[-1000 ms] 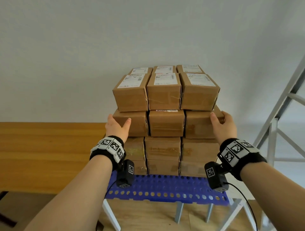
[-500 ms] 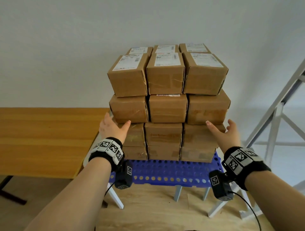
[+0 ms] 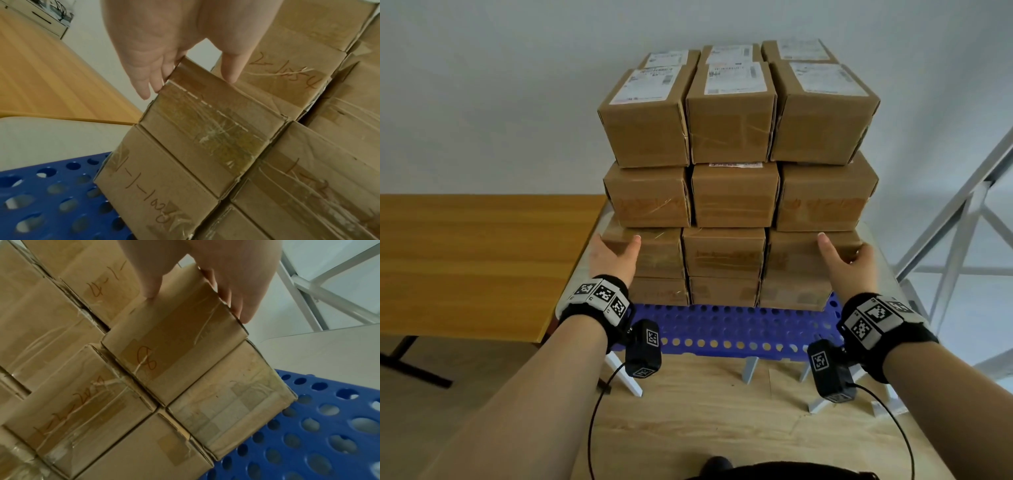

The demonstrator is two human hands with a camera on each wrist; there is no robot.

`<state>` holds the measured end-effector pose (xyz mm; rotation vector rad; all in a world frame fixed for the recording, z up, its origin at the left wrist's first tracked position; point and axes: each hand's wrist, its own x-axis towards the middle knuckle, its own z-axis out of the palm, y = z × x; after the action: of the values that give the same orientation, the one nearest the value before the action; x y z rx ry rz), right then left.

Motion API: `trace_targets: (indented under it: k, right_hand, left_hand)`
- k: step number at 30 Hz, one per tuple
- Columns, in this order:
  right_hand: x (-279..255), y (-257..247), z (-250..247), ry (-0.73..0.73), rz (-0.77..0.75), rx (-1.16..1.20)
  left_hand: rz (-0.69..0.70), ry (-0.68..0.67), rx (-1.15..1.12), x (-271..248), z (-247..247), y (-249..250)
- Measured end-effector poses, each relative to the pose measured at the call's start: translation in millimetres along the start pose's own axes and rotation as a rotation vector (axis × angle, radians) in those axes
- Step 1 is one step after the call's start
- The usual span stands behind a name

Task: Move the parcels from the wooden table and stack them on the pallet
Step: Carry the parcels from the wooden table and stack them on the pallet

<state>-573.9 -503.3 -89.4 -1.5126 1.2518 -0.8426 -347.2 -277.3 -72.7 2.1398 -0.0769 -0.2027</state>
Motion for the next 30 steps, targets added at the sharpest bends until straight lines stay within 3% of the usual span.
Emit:
trace_targets:
  k: [5,11,14,30]
  right_hand:
    - [-6,25,3,-0.078,0.068,0.011]
    - [-6,58,11,-0.108,0.219,-0.031]
    - [-7,70,18,-0.116,0.271,-0.016]
    - [-14,75,31,-0.025,0.336,0.007]
  left_hand:
    - [-0.050,-0.145,0.009,2,0,-27]
    - [-0.154,-0.202,0.105,2,19,-59]
    - [-0.200,-0.205,0.128,9,25,-69]
    - [-0.156,-0.194,0.047,12,36,-80]
